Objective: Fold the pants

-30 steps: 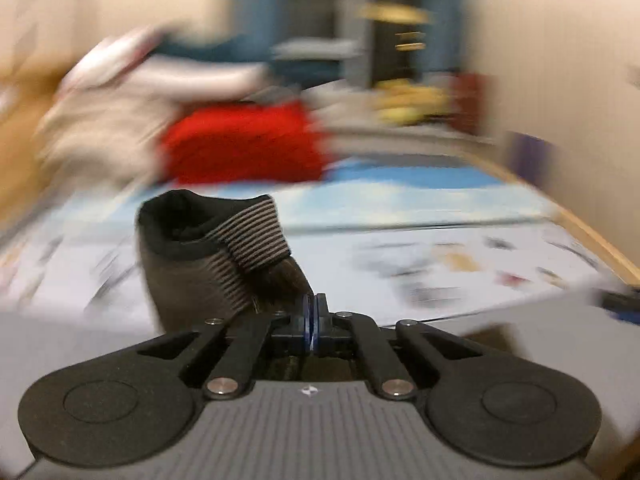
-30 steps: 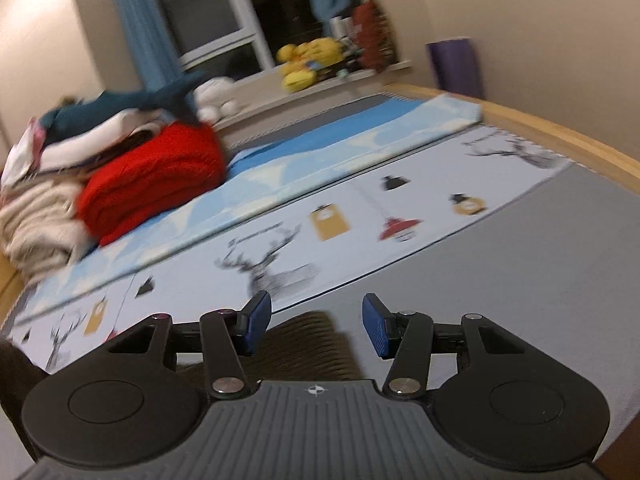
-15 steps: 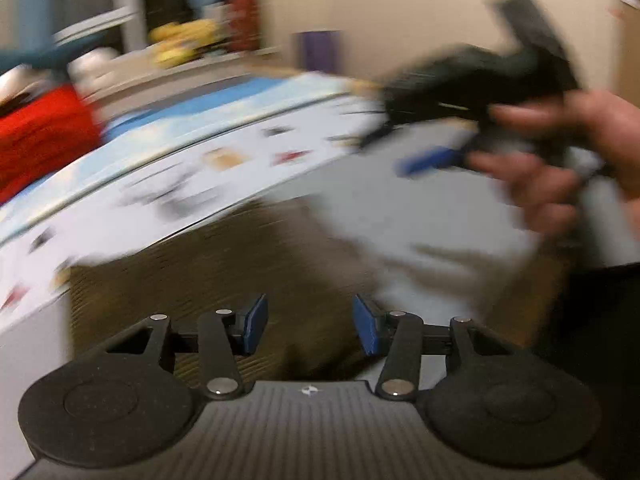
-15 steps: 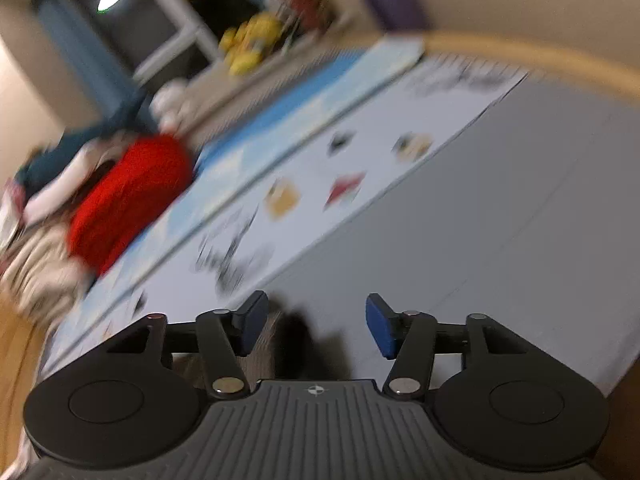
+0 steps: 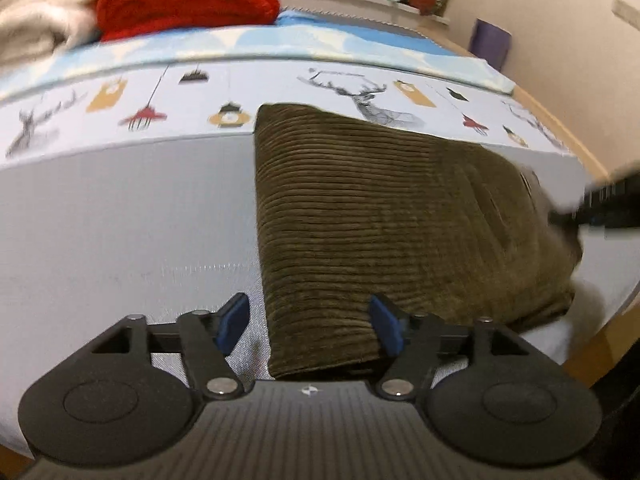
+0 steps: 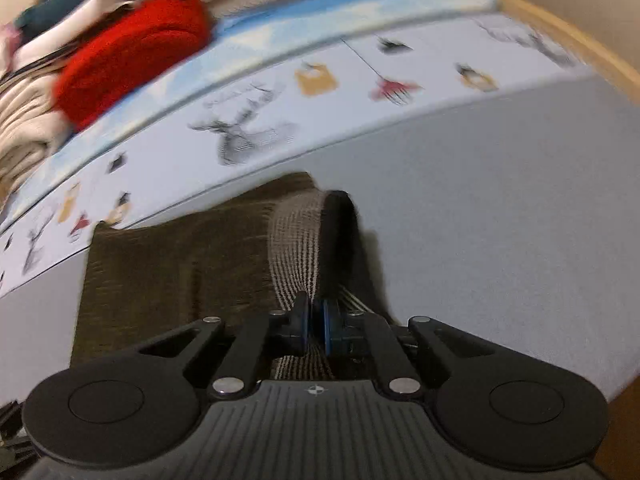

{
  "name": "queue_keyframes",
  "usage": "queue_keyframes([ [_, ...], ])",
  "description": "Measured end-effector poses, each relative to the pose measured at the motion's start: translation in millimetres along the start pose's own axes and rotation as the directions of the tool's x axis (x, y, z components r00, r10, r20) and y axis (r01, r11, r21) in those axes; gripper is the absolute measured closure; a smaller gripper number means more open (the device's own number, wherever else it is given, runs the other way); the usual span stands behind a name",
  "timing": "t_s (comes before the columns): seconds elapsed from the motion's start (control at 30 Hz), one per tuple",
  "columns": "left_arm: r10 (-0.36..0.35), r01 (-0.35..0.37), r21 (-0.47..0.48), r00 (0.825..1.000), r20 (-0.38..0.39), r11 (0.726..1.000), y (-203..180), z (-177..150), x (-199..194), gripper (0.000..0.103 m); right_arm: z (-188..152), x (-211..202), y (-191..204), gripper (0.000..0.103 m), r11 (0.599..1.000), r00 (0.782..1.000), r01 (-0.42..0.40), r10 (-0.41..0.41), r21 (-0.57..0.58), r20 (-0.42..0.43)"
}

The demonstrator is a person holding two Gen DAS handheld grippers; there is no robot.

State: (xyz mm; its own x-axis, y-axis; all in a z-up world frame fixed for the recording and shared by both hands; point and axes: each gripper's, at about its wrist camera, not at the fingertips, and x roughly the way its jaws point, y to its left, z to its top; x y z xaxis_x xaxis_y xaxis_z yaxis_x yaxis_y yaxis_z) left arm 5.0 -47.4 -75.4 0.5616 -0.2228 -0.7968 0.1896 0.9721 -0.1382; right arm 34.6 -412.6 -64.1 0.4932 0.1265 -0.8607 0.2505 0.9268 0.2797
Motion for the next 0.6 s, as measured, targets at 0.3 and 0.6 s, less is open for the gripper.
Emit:
queue_keyframes([
  [0.3,-0.200,0.146,-0.427,0.976,-0.085,0.892,63,21,66,0.024,-2,18,-23,0.018,0.996,0.997,0.019,-0.012,0.092,-0.075],
  [0.6,-0.214,0.173,-0.372,0.974,-0.071,0.912,56,35,78,0.058,-6,49,-23,0.016,0.963,0.959,-0.139,0.189,0.230,-0.211],
])
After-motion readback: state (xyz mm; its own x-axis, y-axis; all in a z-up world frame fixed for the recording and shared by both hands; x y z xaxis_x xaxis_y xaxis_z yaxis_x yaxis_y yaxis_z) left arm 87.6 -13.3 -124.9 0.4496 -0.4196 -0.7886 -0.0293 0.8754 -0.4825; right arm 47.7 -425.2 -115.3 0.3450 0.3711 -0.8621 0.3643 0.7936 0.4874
